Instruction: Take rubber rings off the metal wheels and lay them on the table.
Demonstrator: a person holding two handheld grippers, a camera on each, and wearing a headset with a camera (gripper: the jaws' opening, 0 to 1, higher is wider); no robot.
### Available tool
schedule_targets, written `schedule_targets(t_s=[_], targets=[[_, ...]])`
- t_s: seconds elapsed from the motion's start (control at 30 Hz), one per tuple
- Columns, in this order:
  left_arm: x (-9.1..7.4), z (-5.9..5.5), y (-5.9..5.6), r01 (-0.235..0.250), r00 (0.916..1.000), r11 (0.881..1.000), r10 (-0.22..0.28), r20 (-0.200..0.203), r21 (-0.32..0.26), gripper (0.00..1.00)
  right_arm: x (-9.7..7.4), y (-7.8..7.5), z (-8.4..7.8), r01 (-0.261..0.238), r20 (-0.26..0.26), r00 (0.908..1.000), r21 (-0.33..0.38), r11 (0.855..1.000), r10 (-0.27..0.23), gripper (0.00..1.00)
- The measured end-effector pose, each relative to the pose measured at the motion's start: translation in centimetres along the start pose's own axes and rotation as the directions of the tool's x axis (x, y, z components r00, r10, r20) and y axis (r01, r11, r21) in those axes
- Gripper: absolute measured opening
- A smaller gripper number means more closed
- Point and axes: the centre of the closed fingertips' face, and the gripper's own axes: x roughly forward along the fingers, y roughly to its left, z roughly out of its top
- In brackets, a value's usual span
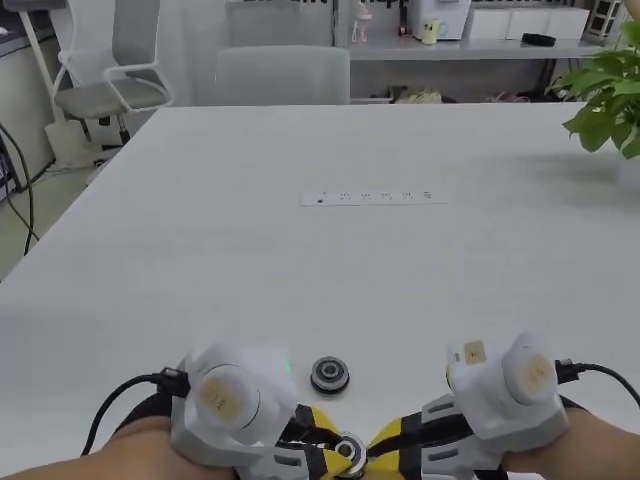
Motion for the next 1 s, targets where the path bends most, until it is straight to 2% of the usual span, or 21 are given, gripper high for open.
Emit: schedule_targets(t_s=[0.17,0.37,0.53,1.0], targets=[[-0.02,0.01,-0.05,-0.010,0.9999,1.000,0.010,0.003,0.005,0.08,-0.03,0.07,0.04,0.002,-0.001,1.0000,0.017,1.000,-0.002,0.02],[-0.03,0.03,-0.06,-0.010,0.9998,1.000,0.010,0.015,-0.001,0.08,-0.05,-0.22,0.01,0.004,0.006,1.0000,0.077,0.997,-0.005,0.00],[0.00,0.04,-0.04,-0.016,0.9998,1.000,0.016,0.009,0.002,0.08,-0.08,-0.32,0.03,0.005,0.015,0.9999,0.119,0.993,-0.007,0.00],[0.03,0.06,-0.02,-0.020,0.9998,1.000,0.020,0.003,0.005,0.07,-0.75,-0.76,0.70,-0.004,0.082,0.9965,0.209,0.978,-0.014,0.00]])
